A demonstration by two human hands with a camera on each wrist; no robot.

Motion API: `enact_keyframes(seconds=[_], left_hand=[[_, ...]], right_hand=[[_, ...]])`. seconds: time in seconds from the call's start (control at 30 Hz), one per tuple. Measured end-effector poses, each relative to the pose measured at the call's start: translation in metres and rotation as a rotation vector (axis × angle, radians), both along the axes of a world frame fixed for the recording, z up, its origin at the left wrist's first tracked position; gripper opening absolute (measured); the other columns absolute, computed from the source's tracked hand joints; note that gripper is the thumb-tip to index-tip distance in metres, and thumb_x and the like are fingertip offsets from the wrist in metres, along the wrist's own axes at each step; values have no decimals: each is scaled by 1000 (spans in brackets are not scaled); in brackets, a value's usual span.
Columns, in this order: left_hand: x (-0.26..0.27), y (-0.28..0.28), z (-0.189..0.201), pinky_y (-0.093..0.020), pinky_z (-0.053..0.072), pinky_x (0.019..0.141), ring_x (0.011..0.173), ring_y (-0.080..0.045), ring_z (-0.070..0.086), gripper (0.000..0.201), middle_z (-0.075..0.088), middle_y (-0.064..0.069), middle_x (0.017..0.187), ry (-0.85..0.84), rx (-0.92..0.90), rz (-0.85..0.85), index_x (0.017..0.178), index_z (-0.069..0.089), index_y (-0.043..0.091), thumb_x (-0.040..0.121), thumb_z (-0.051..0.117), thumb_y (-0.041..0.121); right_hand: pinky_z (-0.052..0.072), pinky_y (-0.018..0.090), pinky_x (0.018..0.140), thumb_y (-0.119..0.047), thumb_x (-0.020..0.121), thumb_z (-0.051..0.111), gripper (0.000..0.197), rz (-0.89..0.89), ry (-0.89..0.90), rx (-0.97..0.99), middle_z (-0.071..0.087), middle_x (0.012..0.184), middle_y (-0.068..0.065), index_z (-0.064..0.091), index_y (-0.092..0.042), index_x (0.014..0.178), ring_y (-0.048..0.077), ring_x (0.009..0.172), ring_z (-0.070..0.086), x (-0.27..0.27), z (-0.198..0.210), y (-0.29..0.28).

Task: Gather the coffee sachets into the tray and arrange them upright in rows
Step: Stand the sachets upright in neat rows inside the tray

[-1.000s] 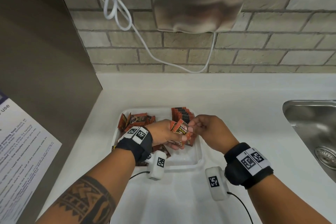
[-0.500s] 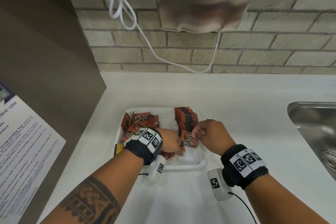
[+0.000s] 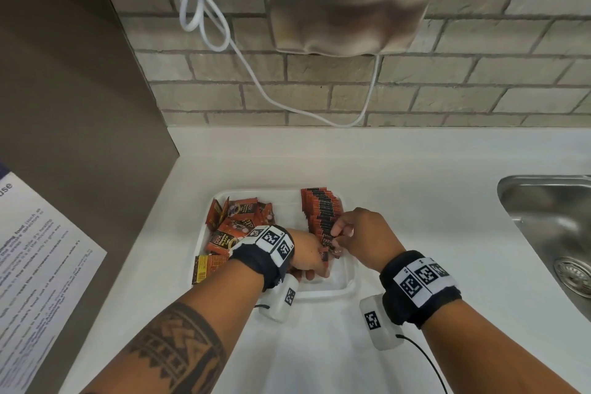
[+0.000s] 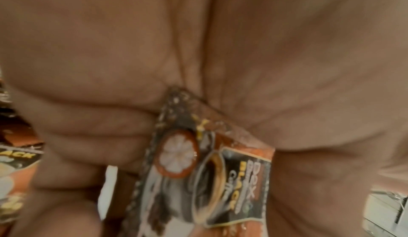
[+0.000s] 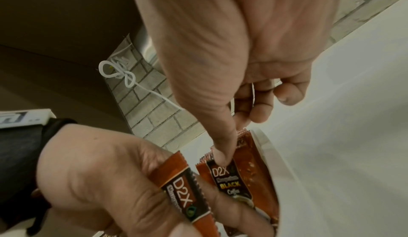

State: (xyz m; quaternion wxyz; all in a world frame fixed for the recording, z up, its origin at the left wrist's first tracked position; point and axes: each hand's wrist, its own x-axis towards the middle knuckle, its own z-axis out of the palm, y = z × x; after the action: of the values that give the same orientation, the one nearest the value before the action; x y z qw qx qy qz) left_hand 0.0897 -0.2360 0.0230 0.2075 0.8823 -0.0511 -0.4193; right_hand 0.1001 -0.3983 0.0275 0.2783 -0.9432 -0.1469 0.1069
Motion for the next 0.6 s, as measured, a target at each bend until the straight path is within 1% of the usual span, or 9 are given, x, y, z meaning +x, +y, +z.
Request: enact_keyframes(seconds=[0.23,0.3,0.33,0.37,0.4,0.43,0.47,0.53,0.6], left_hand=[[-1,-1,3,-18,47,48,55,-10,58,14,69,1,84,25,-29,44,96,65,18,95,65,33],[-1,0,4,-16,46,45,54,-10,58,13,69,2,82,28,-38,48,92,65,18,96,65,31],[-1,0,5,-15,46,44,55,-11,59,12,68,1,81,35,-40,53,93,66,17,96,65,29],[-2,2,7,-16,47,45,57,-12,60,10,69,0,82,50,-54,64,98,68,15,96,64,24],[-2,4,8,-18,50,49,63,-15,63,14,70,-4,87,74,-81,81,107,70,13,96,64,18],[-1,8,8,-22,53,57,69,-17,65,21,72,-8,95,99,-123,93,114,71,12,95,63,12],[0,13,9,-24,55,64,75,-18,67,25,73,-12,102,117,-177,95,117,71,11,94,62,7],[-1,23,10,-29,57,76,86,-19,71,26,73,-15,109,119,-334,103,115,72,7,93,60,-1],[-3,31,10,-33,55,87,97,-21,71,26,71,-17,114,132,-531,166,112,71,5,94,57,-7]], right_hand=[[38,9,60,-10,82,75,12,-10,3,22,64,86,-3,74,-20,88,6,72,56,2,-3,-1],[38,10,60,-12,82,76,11,-16,7,37,65,86,-2,74,-20,88,8,74,57,2,-1,-2],[38,10,59,-13,83,76,10,-18,4,45,66,86,-1,73,-20,88,9,74,58,2,0,-2],[38,9,59,-14,83,76,9,-21,-4,57,66,86,-2,73,-21,88,9,74,58,1,1,-2],[39,10,58,-16,84,76,7,-26,-13,74,67,84,-3,73,-22,87,7,73,58,0,2,-3],[39,9,57,-18,84,76,6,-29,-19,93,67,83,-5,73,-23,86,4,70,57,-1,4,-4],[39,8,58,-21,85,76,5,-30,-17,116,67,81,-8,73,-24,85,2,68,56,-3,5,-4],[40,6,59,-27,85,77,5,-16,20,187,69,79,-9,72,-27,84,0,66,58,-6,9,-6],[45,8,63,-29,86,77,5,24,75,282,71,78,-8,73,-27,85,2,68,63,-11,12,-6]])
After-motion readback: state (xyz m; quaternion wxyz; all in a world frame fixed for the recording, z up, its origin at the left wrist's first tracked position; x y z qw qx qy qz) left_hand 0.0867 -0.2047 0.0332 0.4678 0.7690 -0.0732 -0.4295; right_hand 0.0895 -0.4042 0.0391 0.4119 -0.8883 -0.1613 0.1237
